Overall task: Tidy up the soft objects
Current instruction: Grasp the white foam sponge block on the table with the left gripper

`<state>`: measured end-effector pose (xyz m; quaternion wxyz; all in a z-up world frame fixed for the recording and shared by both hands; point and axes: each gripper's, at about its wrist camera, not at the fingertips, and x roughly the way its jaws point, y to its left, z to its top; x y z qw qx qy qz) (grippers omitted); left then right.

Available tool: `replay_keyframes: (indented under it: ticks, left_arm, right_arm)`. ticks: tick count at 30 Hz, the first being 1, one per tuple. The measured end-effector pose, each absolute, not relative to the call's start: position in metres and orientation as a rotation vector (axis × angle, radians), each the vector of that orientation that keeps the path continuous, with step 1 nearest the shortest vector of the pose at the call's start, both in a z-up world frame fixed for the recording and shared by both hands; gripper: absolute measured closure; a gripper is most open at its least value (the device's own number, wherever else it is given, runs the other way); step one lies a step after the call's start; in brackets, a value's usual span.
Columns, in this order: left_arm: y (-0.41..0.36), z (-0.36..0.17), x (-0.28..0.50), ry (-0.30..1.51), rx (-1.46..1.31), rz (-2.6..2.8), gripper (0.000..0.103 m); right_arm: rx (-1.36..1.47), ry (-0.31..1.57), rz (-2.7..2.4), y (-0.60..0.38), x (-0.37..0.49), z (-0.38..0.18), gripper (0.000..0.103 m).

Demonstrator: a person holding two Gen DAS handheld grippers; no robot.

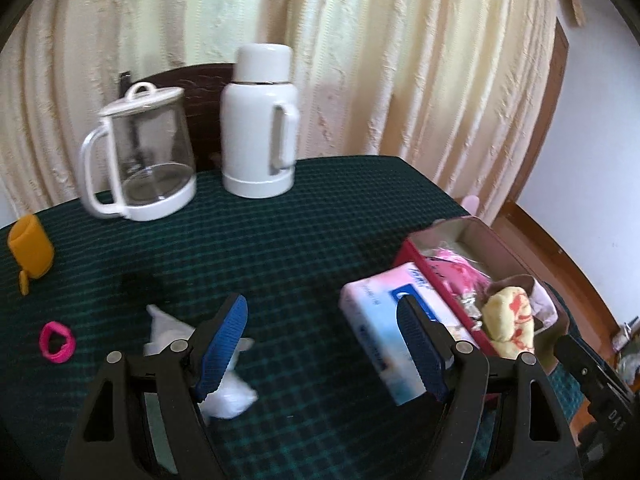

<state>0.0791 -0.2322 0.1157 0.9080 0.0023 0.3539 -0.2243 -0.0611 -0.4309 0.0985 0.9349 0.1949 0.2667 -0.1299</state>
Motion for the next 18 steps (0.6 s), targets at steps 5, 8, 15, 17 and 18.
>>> replay_keyframes:
  ticks: [5,8,15,17,18]
  left_arm:
    - [-0.202,0.116,0.075,0.710,-0.008,-0.405,0.022]
    - [-0.183,0.116,0.073,0.705,-0.021,-0.382,0.021]
    - [-0.139,0.112,0.075,0.714,-0.066,-0.314,0.021]
    - [-0.125,0.110,0.077,0.717,-0.074,-0.290,0.021]
    - [-0.115,0.109,0.079,0.719,-0.082,-0.274,0.021]
  right_arm:
    - [0.384,0.569,-0.194,-0.407,-0.050,0.095,0.030]
    - [0.379,0.589,-0.157,-0.394,-0.044,0.092,0.030]
    - [0.345,0.611,-0.080,-0.362,-0.035,0.094,0.030]
    - [0.334,0.617,-0.056,-0.352,-0.032,0.095,0.030]
    - [0.331,0.619,-0.046,-0.348,-0.030,0.095,0.030]
